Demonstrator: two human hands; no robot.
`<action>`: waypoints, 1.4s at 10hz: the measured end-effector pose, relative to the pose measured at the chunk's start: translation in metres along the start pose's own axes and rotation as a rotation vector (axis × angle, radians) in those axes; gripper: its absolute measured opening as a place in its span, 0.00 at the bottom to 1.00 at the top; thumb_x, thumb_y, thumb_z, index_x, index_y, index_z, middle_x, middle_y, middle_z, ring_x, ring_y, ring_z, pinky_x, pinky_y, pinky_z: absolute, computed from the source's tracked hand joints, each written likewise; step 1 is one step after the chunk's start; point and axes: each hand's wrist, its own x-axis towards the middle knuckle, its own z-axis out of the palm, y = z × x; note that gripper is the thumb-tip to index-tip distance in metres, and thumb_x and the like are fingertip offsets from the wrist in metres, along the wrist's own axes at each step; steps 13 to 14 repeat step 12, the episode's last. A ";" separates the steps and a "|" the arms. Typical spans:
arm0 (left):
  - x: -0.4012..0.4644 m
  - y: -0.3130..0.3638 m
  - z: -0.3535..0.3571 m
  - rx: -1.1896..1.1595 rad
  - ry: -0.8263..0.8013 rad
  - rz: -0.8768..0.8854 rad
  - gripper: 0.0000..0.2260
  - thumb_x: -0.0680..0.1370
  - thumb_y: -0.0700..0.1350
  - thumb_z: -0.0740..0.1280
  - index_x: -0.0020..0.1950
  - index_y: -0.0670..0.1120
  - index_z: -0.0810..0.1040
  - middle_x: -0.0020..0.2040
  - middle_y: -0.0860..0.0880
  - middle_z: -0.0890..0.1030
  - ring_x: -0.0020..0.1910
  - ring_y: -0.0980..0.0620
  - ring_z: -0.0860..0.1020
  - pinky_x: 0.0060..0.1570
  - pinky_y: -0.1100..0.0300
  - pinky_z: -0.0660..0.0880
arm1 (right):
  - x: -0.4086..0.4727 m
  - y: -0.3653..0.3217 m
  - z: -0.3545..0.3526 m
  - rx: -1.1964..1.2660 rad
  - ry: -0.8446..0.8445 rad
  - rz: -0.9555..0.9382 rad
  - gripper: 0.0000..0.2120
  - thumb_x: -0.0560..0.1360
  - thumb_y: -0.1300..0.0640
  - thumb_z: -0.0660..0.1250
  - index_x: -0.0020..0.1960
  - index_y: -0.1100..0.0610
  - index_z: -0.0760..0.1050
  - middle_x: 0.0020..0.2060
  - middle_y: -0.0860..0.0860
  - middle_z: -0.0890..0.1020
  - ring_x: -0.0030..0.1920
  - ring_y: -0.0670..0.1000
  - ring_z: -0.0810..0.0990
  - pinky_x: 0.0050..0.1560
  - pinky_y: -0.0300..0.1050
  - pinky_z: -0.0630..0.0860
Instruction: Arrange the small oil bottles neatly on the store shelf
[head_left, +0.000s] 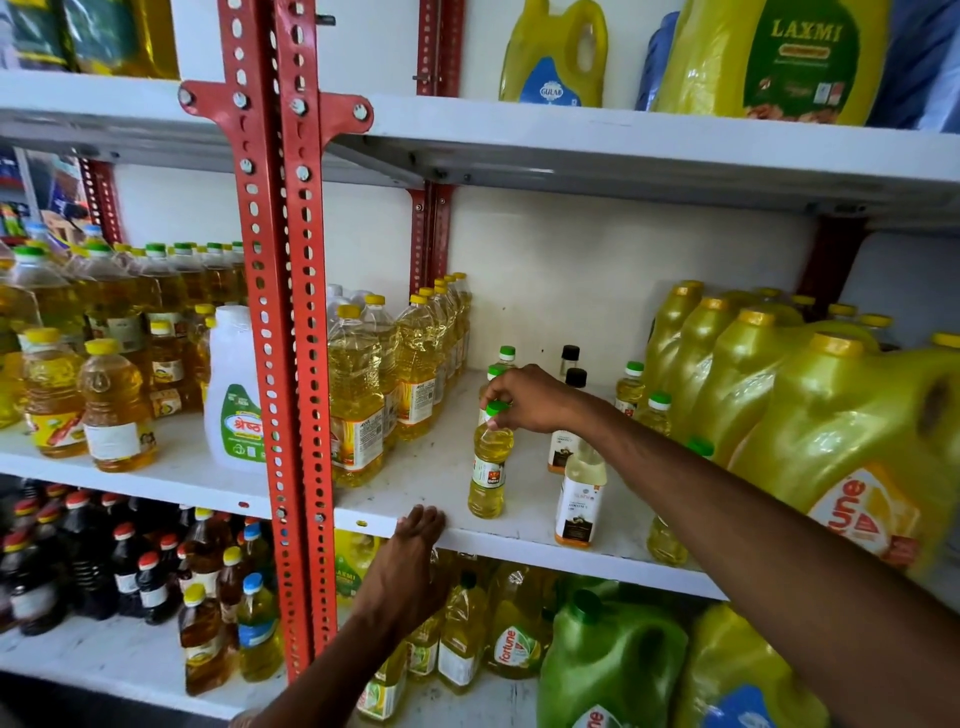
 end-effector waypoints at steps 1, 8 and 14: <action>-0.001 0.001 -0.001 -0.005 -0.003 -0.005 0.31 0.77 0.52 0.65 0.76 0.46 0.57 0.78 0.48 0.59 0.77 0.51 0.54 0.71 0.60 0.48 | -0.004 -0.002 0.000 -0.002 0.001 -0.012 0.16 0.70 0.58 0.73 0.57 0.61 0.80 0.57 0.57 0.82 0.60 0.55 0.78 0.53 0.41 0.72; -0.001 0.009 -0.008 0.008 -0.042 -0.033 0.33 0.76 0.52 0.67 0.76 0.44 0.57 0.78 0.46 0.60 0.78 0.49 0.54 0.72 0.59 0.49 | -0.011 -0.011 0.001 -0.003 -0.012 0.015 0.15 0.71 0.58 0.73 0.56 0.60 0.81 0.57 0.56 0.82 0.59 0.54 0.79 0.52 0.40 0.71; 0.006 0.019 -0.022 0.126 -0.014 -0.056 0.33 0.76 0.52 0.64 0.77 0.44 0.54 0.79 0.44 0.56 0.78 0.45 0.51 0.77 0.46 0.49 | -0.021 0.002 0.009 -0.043 0.070 0.037 0.29 0.69 0.47 0.73 0.67 0.56 0.72 0.63 0.58 0.79 0.62 0.58 0.77 0.62 0.49 0.75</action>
